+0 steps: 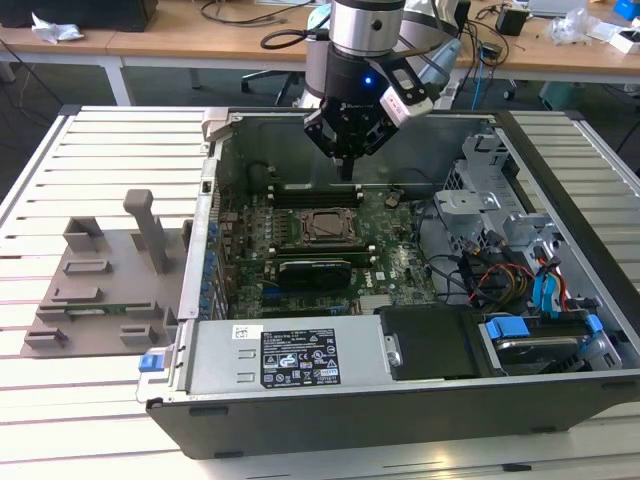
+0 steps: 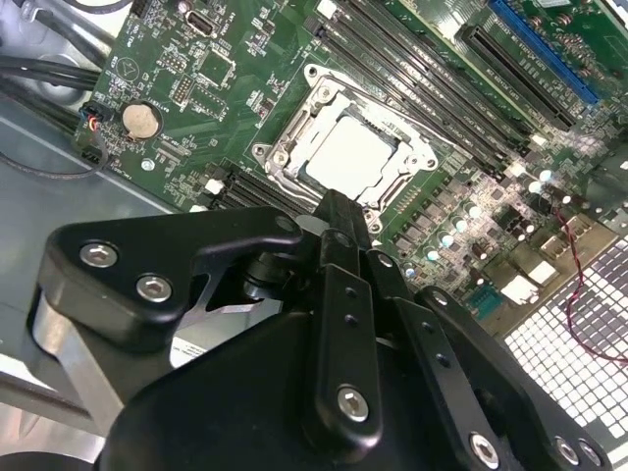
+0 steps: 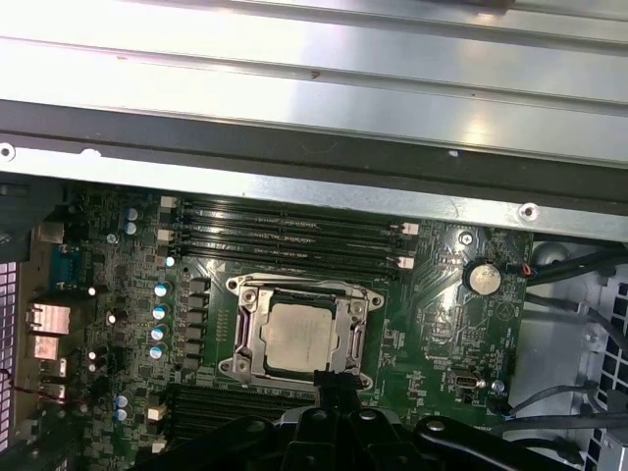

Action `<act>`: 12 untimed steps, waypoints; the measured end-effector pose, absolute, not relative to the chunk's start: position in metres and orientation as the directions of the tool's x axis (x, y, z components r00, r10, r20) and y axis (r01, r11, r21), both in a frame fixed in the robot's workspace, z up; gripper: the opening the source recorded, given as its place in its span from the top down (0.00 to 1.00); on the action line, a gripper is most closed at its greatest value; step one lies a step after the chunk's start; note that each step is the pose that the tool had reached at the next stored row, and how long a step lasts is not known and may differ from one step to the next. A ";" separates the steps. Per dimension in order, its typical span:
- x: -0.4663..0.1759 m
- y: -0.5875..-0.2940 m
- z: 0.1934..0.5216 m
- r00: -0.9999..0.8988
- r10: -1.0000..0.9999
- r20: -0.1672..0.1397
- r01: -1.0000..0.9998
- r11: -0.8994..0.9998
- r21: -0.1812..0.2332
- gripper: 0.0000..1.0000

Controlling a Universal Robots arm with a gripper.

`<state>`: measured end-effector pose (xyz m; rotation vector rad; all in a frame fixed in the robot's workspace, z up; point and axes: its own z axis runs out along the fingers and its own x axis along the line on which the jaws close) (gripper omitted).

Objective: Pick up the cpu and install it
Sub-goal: 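Install the second cpu locking lever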

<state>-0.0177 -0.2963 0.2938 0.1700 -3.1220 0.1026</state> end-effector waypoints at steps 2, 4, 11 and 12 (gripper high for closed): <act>-0.018 -0.296 0.294 -0.994 -0.108 0.017 -0.109 0.992 -0.065 0.89; -0.018 -0.296 0.294 -0.994 -0.108 0.017 -0.109 0.992 -0.065 0.89; -0.018 -0.302 0.294 -0.994 -0.109 0.013 -0.109 0.994 -0.032 0.89; -0.018 -0.305 0.293 -0.994 -0.109 0.010 -0.109 0.994 0.002 0.89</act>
